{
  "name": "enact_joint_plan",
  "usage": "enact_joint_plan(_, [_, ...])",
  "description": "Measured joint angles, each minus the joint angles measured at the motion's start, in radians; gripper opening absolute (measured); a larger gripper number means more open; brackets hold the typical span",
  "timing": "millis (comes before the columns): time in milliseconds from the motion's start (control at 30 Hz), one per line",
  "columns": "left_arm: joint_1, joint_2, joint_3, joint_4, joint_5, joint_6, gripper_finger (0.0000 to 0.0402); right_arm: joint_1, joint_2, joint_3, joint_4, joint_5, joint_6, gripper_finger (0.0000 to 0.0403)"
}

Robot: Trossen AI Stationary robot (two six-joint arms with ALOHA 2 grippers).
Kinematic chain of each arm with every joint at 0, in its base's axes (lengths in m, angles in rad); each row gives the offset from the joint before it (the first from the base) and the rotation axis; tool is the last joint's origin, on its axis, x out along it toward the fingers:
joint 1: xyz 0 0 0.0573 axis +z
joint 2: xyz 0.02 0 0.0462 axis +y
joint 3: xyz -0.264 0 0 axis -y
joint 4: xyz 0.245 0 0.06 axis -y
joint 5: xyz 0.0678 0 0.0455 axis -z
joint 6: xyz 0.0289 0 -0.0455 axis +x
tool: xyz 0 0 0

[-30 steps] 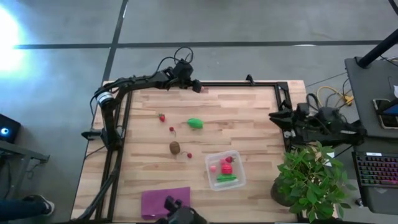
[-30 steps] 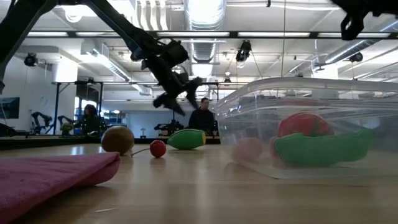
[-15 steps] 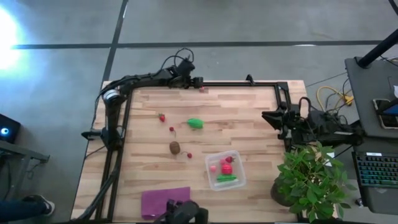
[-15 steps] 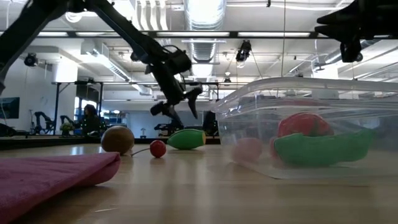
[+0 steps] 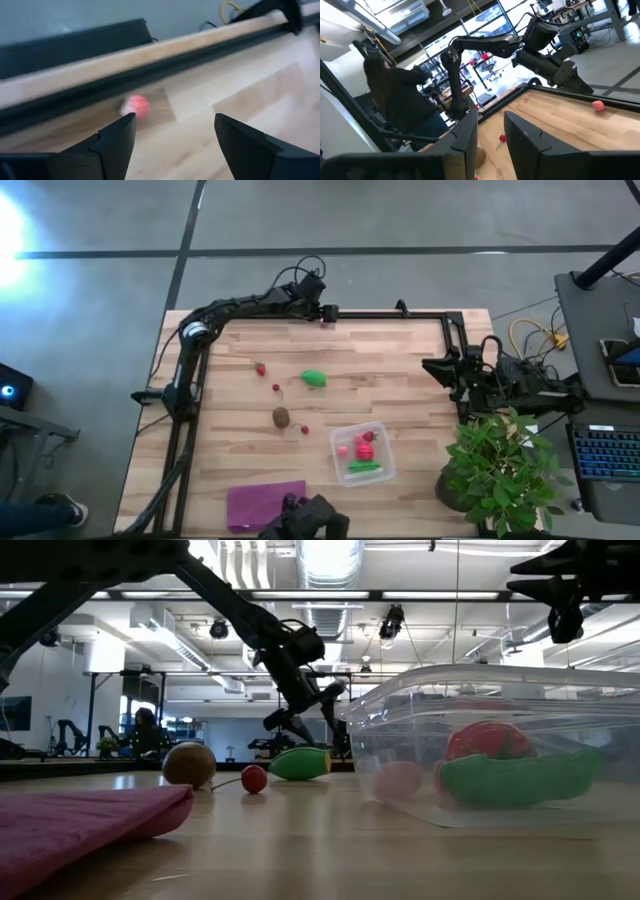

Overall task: Pick and placing Produce into tupperware
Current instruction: Put the pink peach into the transparent container

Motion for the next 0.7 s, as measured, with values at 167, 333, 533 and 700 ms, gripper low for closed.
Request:
enact_joint_plan(167, [0.001,-0.004,-0.001,-0.033,-0.025,0.003,0.0255,0.000,0.000,0.000,0.005,-0.011,-0.011,0.0080])
enact_joint_plan(333, [0.000,-0.004,-0.003,-0.046,-0.025,0.003,0.0255,0.000,-0.001,-0.006,0.001,-0.089,-0.116,0.0077])
enact_joint_plan(533, [0.000,-0.004,-0.003,-0.050,-0.028,0.003,0.0255,0.000,-0.001,-0.059,0.001,-0.045,-0.212,0.0082])
enact_joint_plan(700, [0.000,-0.005,-0.004,-0.050,-0.036,0.001,0.0255,0.000,0.001,-0.127,-0.010,0.097,-0.203,0.0084])
